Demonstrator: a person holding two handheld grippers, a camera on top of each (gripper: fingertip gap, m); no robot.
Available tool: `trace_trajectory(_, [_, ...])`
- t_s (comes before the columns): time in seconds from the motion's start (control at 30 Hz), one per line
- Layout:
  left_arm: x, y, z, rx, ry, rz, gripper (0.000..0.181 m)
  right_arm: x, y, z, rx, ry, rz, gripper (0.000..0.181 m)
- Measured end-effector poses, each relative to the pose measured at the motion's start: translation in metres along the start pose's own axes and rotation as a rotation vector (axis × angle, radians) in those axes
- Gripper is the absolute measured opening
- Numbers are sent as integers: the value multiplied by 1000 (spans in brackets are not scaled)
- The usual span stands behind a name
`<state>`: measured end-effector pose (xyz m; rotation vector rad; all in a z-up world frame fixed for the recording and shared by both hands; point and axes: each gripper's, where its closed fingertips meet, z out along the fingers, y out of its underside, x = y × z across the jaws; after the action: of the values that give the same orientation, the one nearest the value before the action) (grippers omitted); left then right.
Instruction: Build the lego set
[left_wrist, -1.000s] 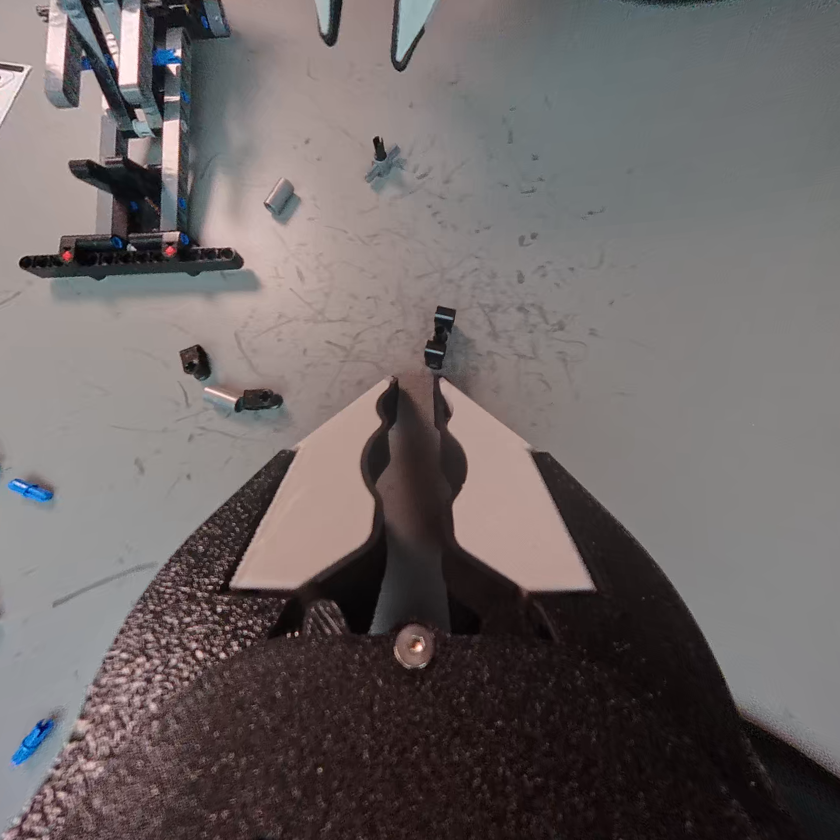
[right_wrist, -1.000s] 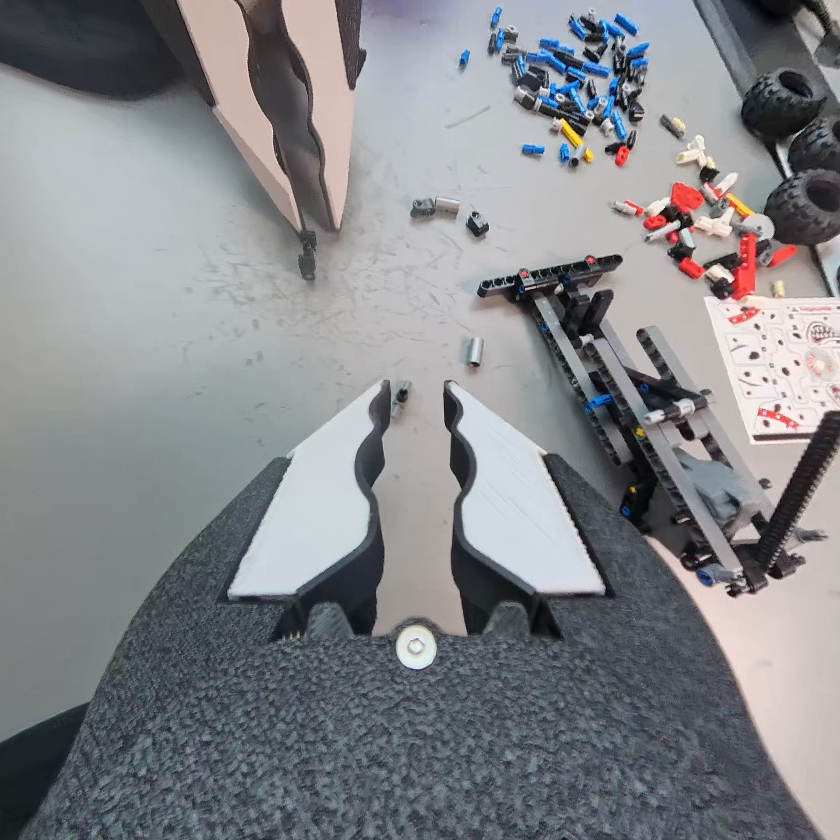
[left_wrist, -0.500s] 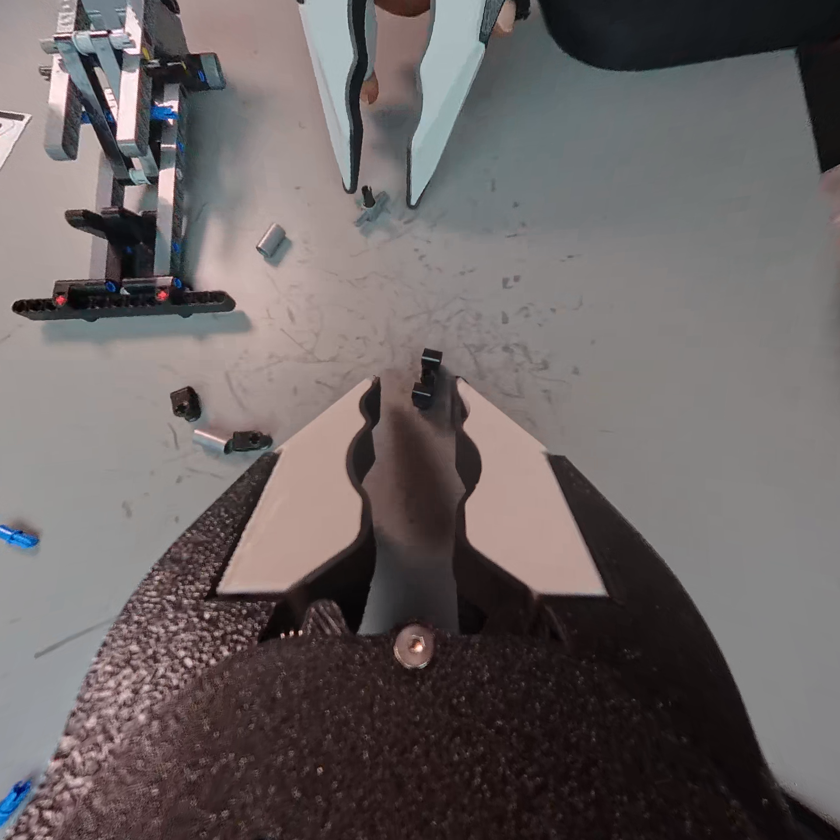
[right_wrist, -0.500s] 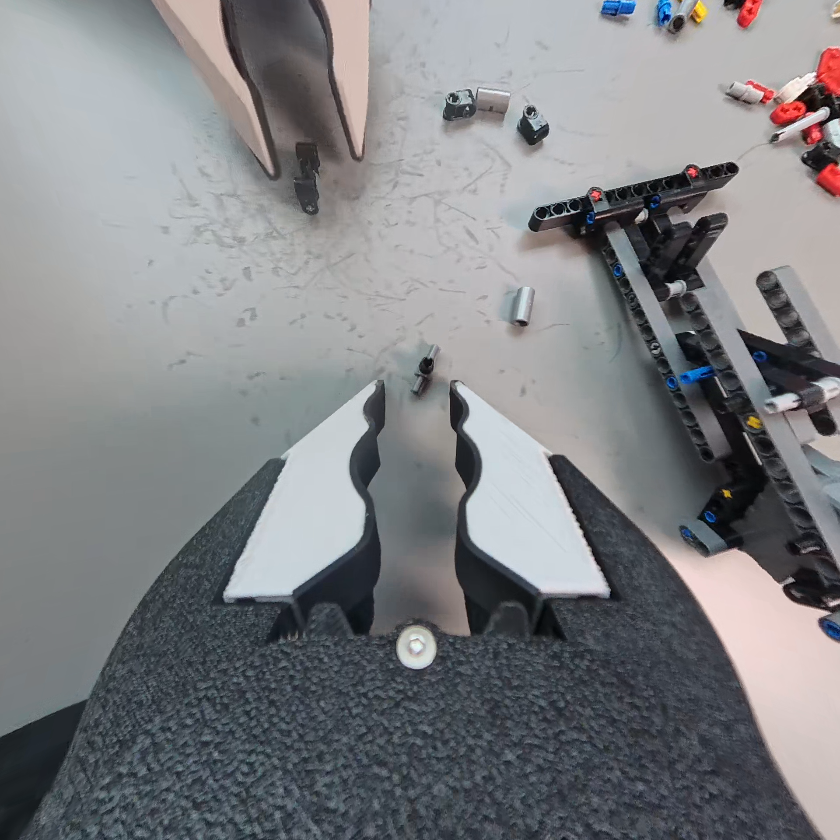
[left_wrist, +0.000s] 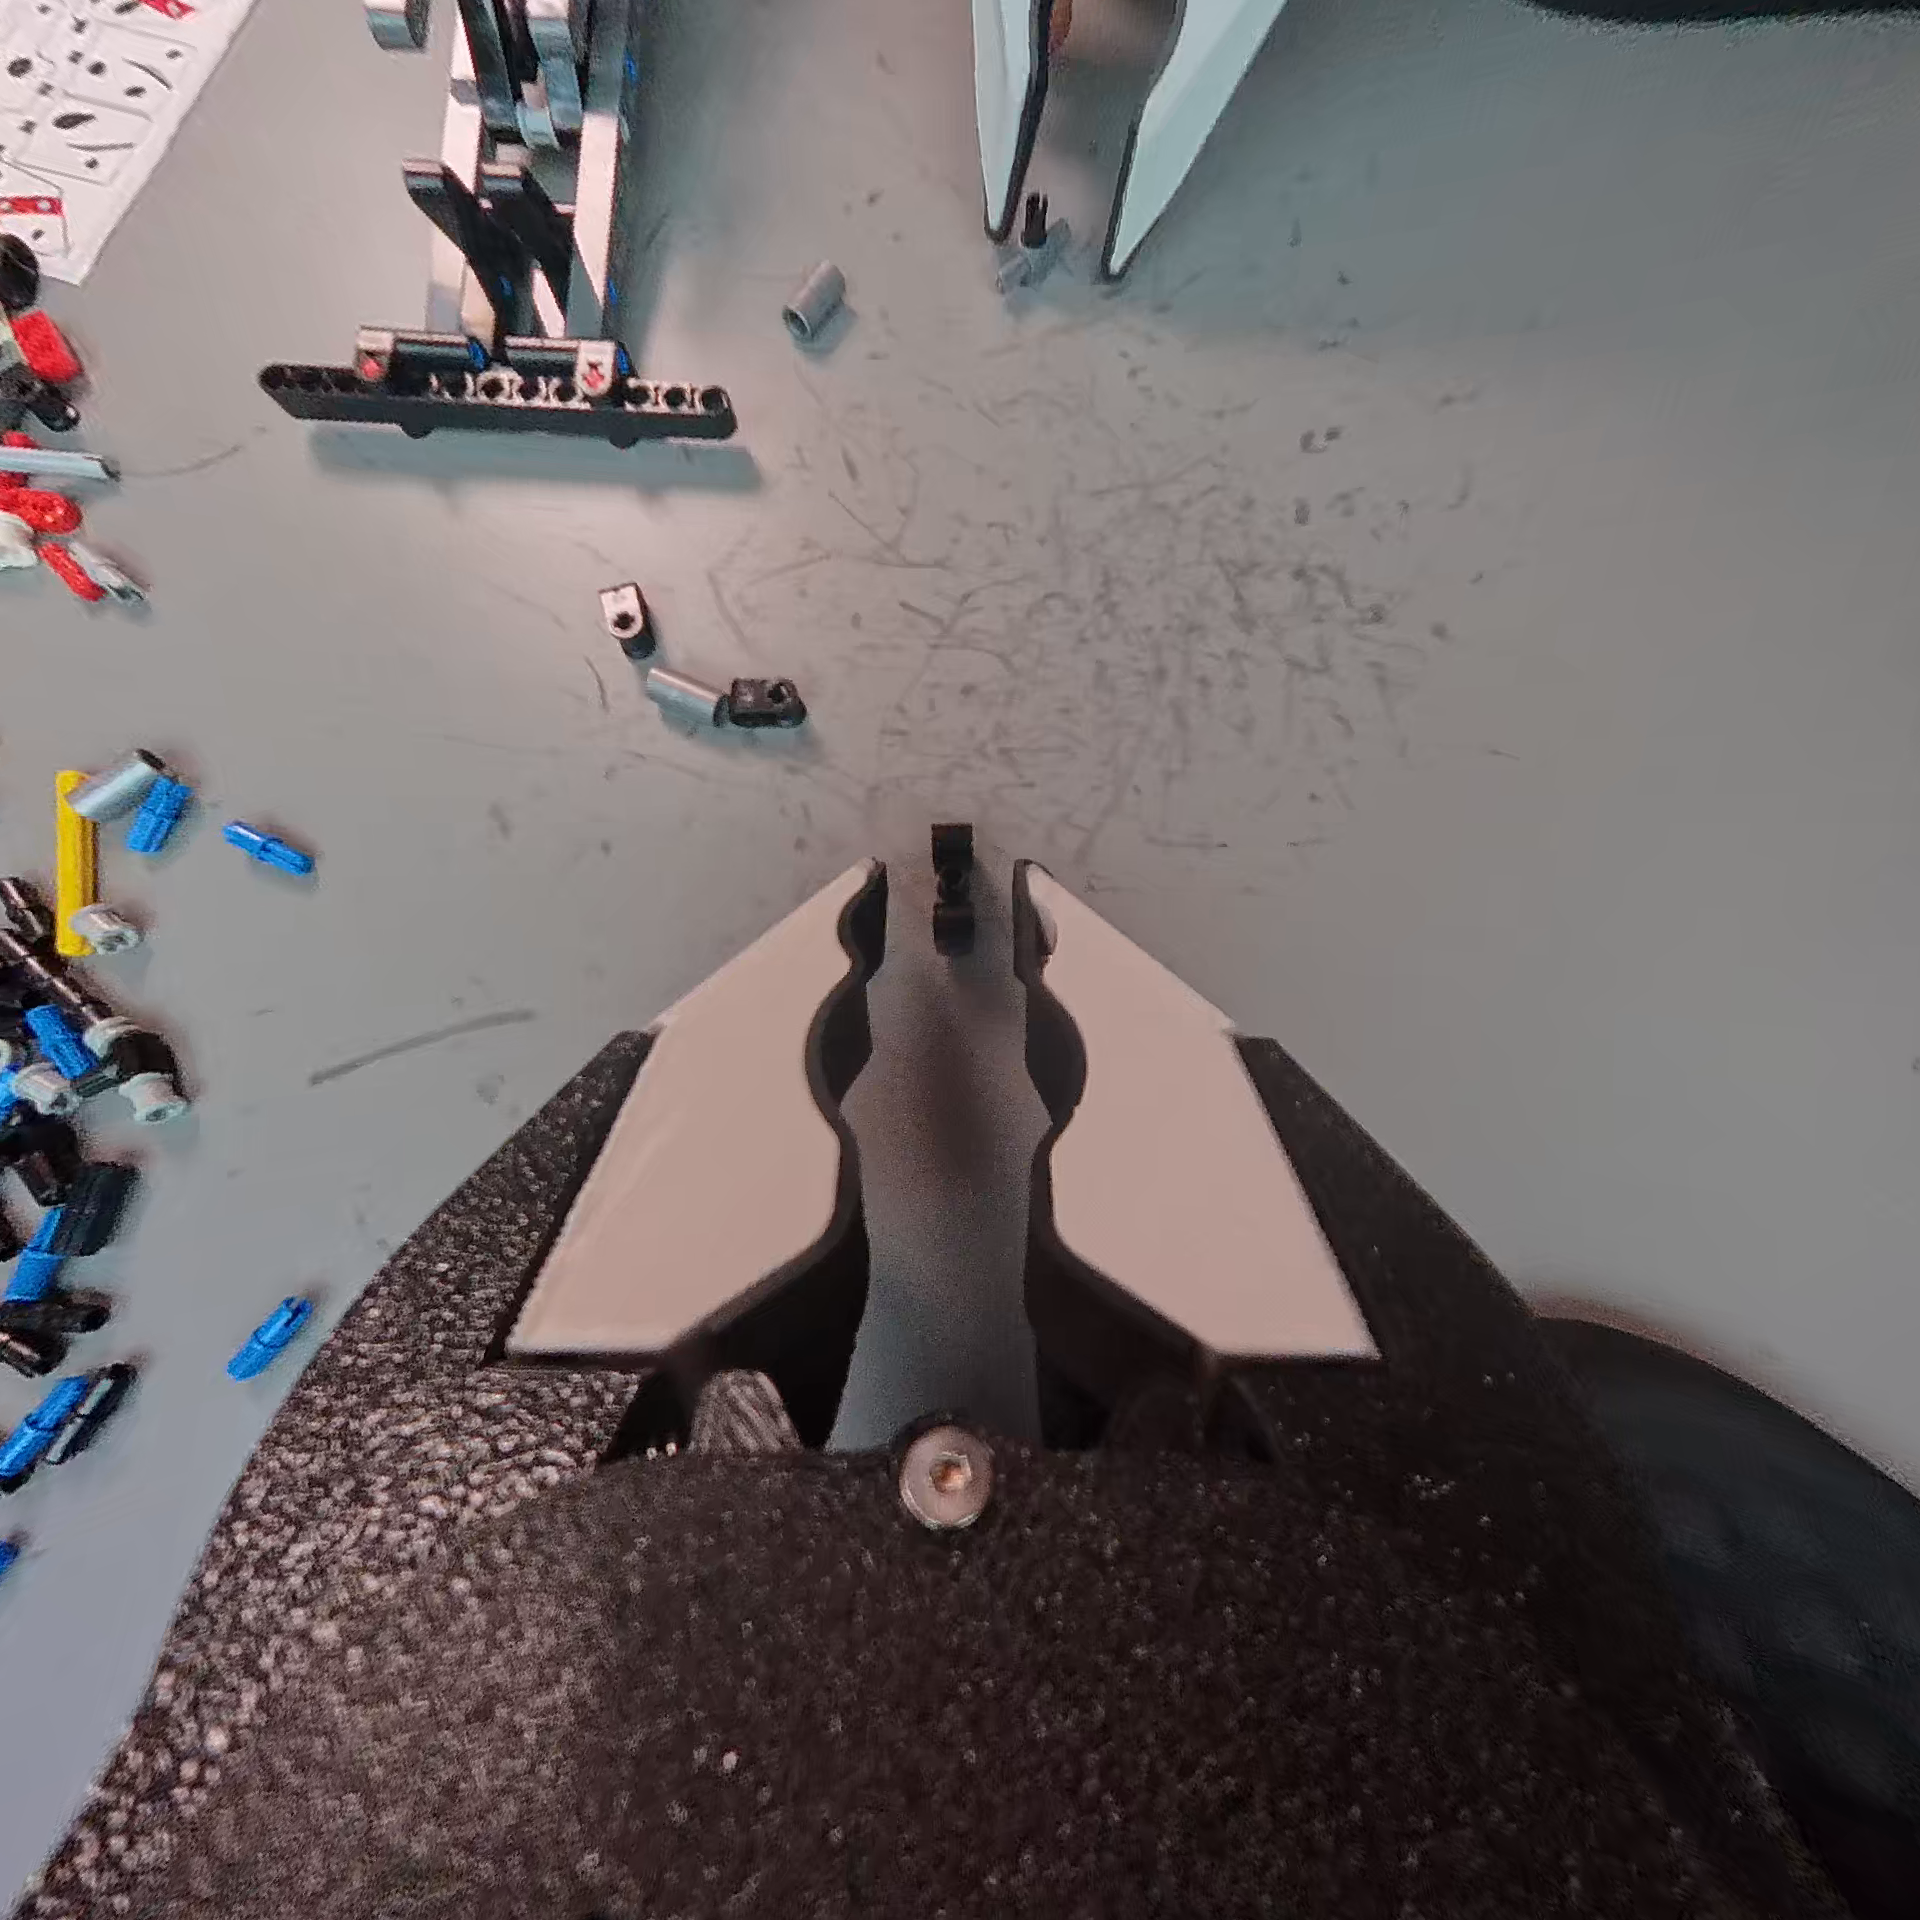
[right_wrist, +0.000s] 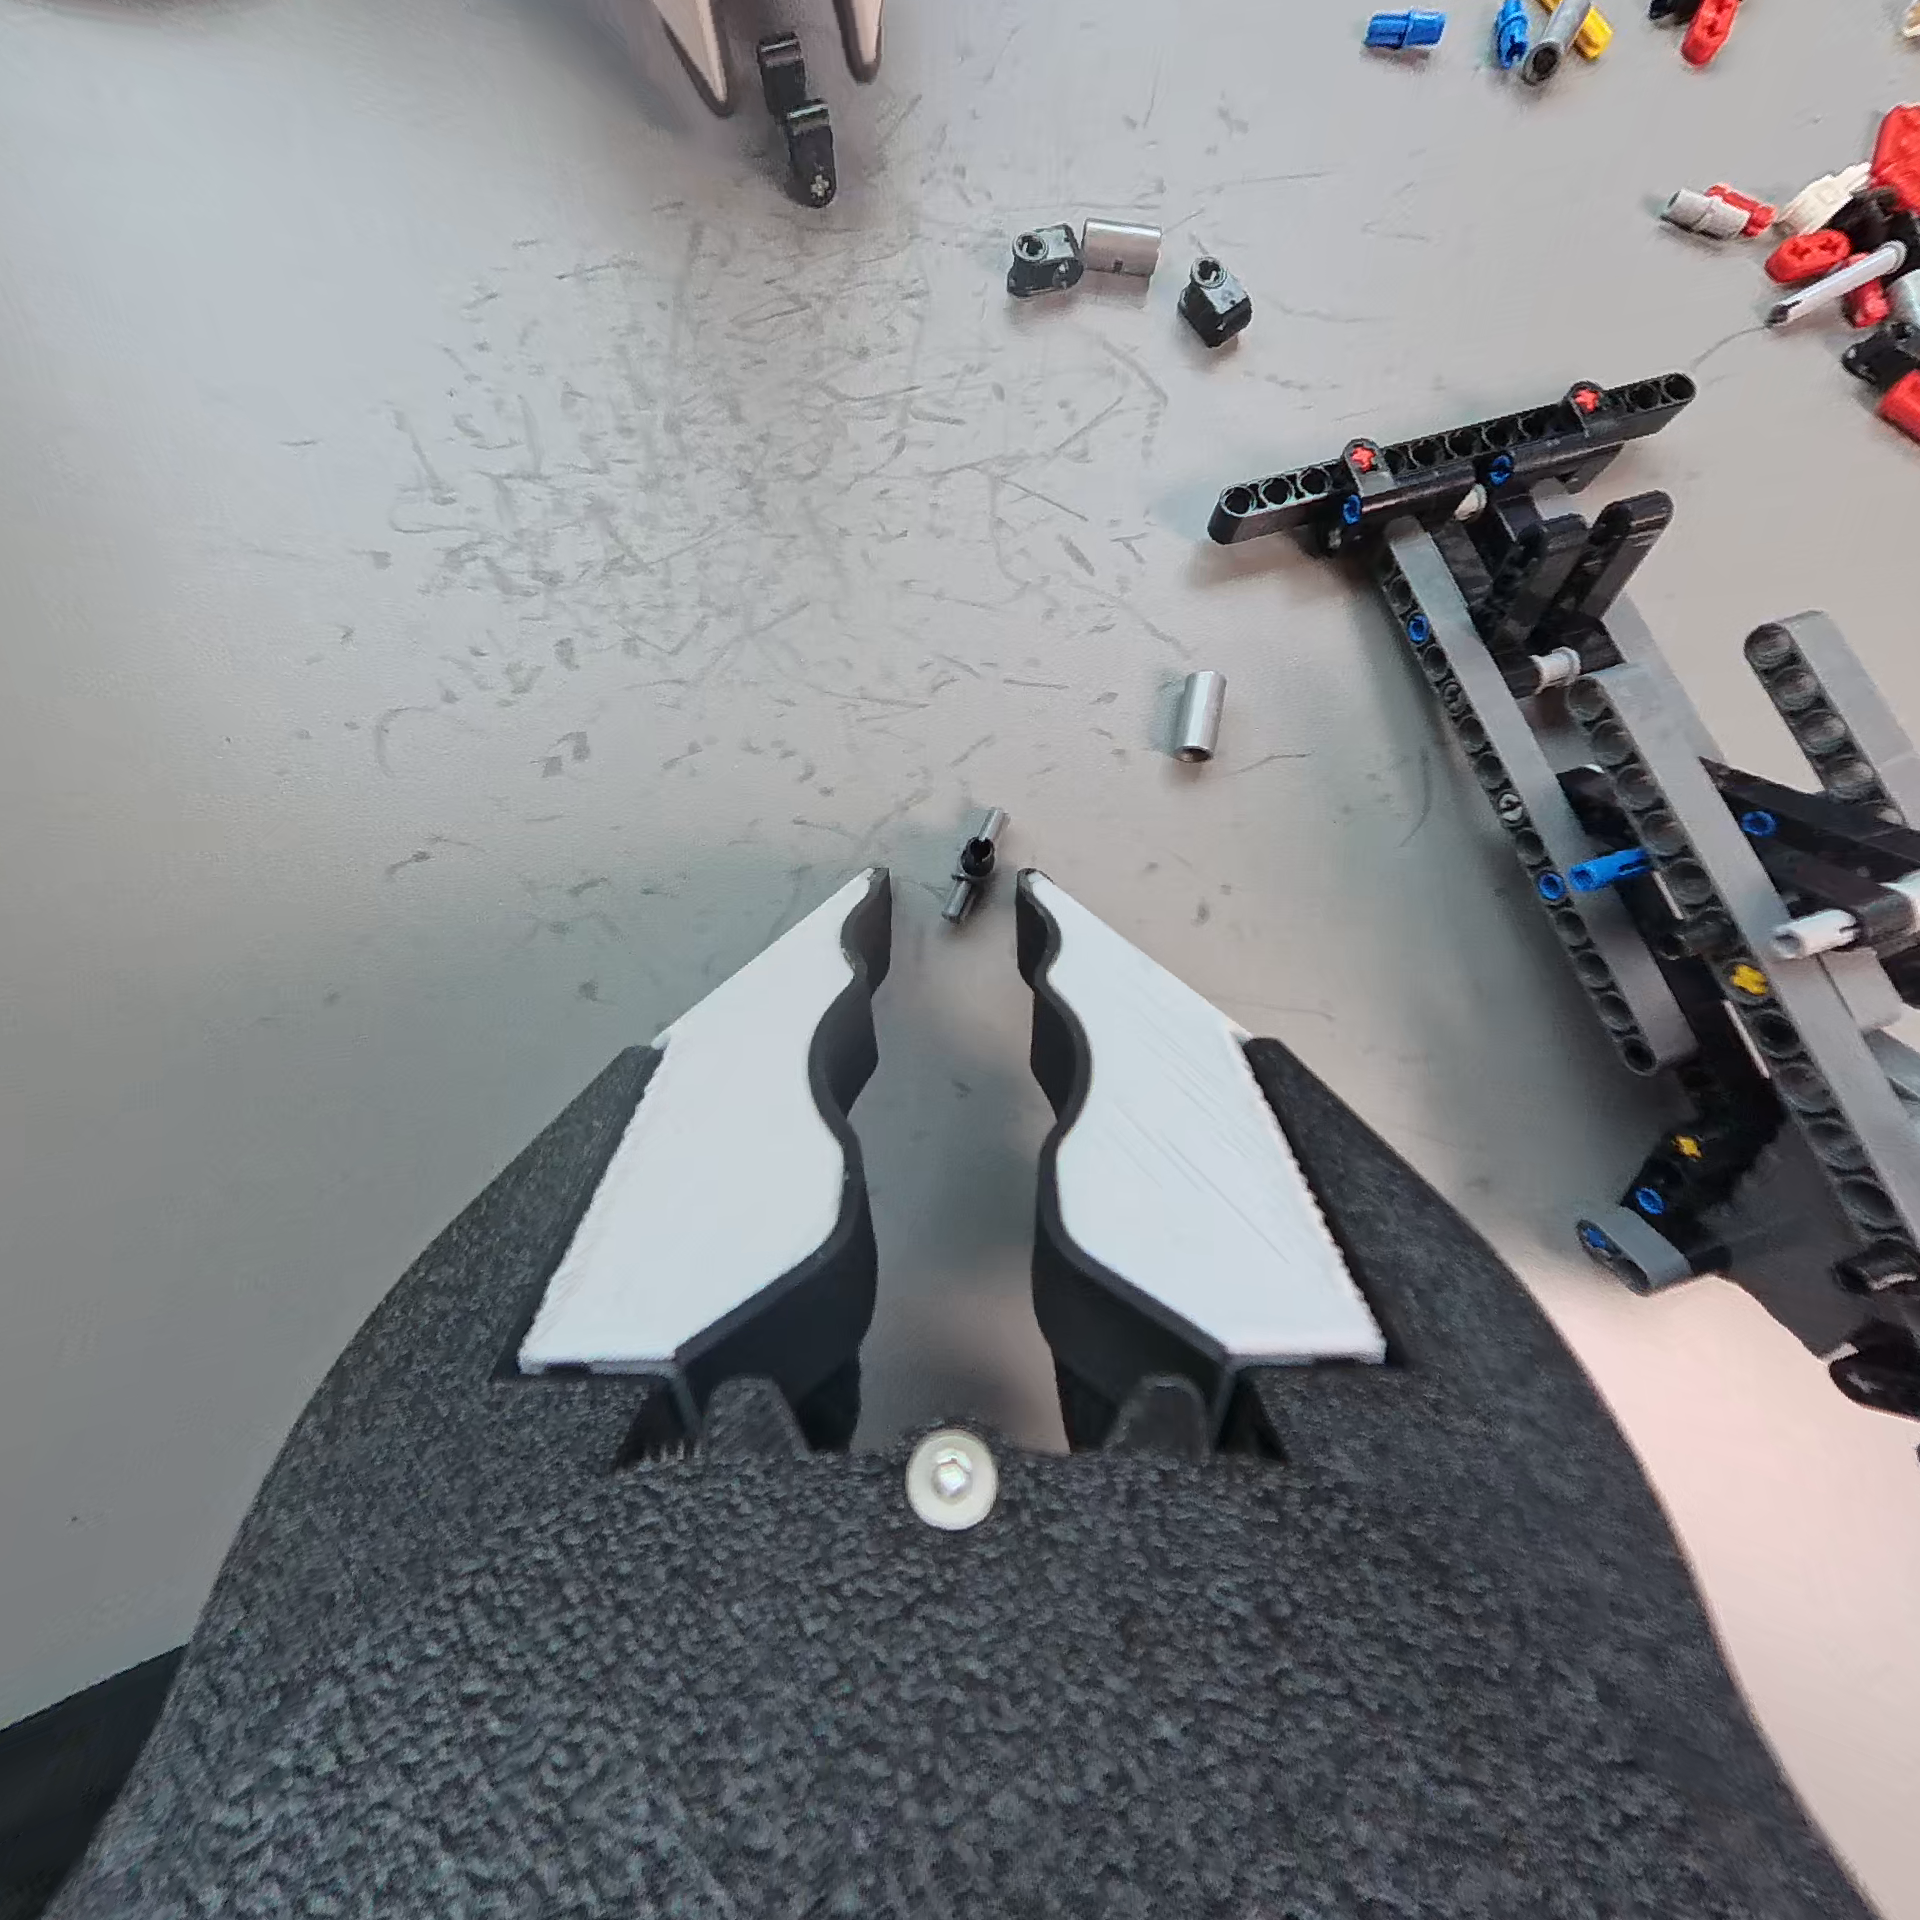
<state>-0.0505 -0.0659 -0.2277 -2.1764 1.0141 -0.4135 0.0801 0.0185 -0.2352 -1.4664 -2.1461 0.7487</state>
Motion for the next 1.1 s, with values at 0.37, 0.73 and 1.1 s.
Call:
trace_trajectory(0.37, [-27,-30,23,49,-185,-141,19,-23,-18,14,21,-60,-54,7])
trace_trajectory(0.73, [-38,-24,36,-11,-237,-202,16,-50,-40,30,20,-81,-137,11])
trace_trajectory(1.1, [-15,-64,17,257,27,-364,16,-18,-86,-10,341,203,-314,21])
